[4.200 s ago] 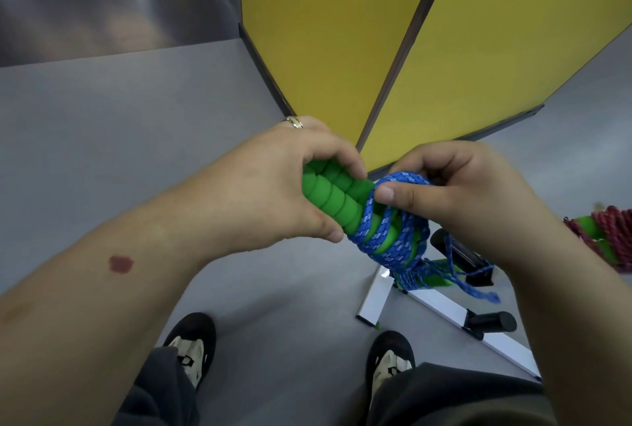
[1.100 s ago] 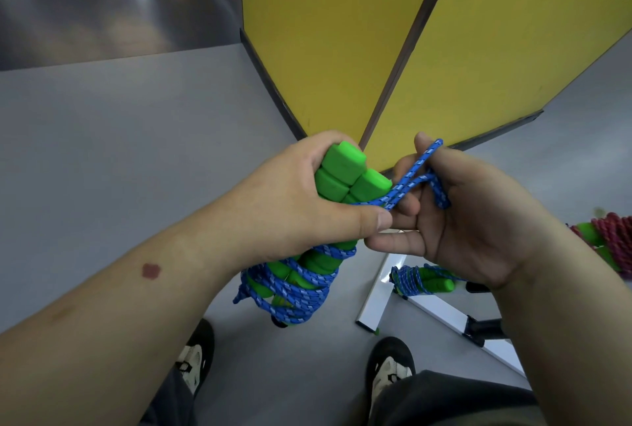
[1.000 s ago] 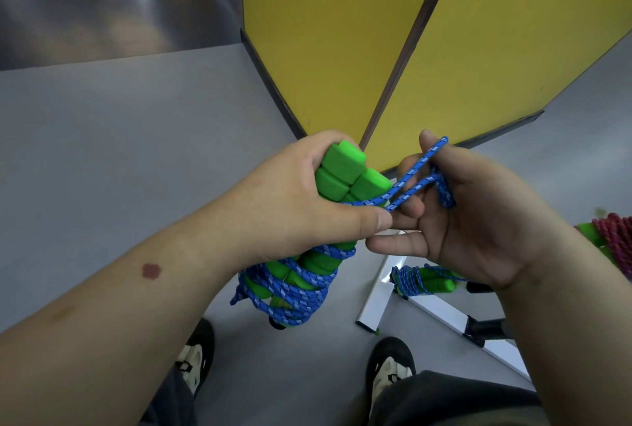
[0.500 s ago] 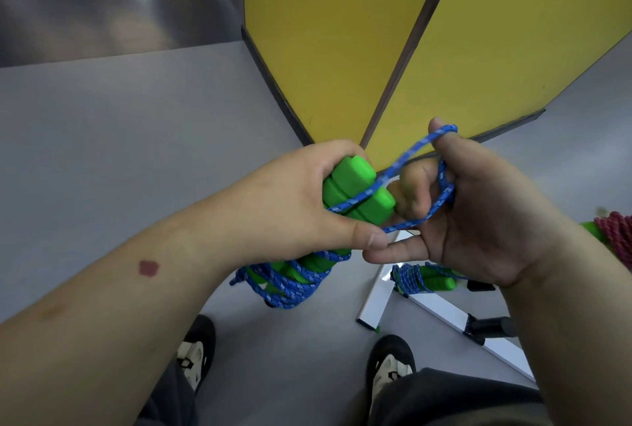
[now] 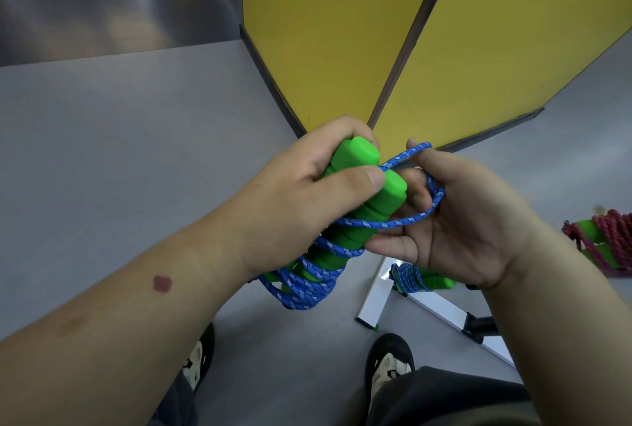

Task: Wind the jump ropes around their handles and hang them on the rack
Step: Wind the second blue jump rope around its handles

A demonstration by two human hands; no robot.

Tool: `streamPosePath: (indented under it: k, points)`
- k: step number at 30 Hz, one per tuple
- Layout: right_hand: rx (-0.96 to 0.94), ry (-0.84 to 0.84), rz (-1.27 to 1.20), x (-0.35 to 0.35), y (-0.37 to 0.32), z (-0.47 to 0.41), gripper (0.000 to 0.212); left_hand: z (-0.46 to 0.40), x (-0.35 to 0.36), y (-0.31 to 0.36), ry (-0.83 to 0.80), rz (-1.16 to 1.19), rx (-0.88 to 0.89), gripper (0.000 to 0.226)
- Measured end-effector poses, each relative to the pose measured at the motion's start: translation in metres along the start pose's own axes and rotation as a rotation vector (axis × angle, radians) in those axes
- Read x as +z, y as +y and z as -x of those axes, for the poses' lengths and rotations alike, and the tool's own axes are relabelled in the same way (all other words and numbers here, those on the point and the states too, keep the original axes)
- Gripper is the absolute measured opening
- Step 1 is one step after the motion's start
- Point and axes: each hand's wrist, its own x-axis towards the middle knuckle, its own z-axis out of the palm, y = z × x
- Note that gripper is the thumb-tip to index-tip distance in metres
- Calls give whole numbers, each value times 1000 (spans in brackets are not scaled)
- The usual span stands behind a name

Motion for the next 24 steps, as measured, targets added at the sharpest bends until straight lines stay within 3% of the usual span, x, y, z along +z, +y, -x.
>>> streamPosePath:
  k: [5, 8, 11, 15, 24]
  points:
    - [106, -23, -93, 2, 4, -2, 55, -3, 0, -2, 92, 92, 68, 32]
    - [154, -75, -177, 3, 5, -6, 21, -5, -1, -2, 141, 183, 82, 31]
    - [108, -96, -289, -1, 6, -9, 46, -5, -3, -1, 187, 273, 80, 25]
    - [0, -77, -410, 0, 6, -12, 65, -5, -5, 1, 209, 387, 70, 23]
    - [-79, -93, -521, 11, 3, -2, 34, -10, -2, 9, 283, 616, 53, 30]
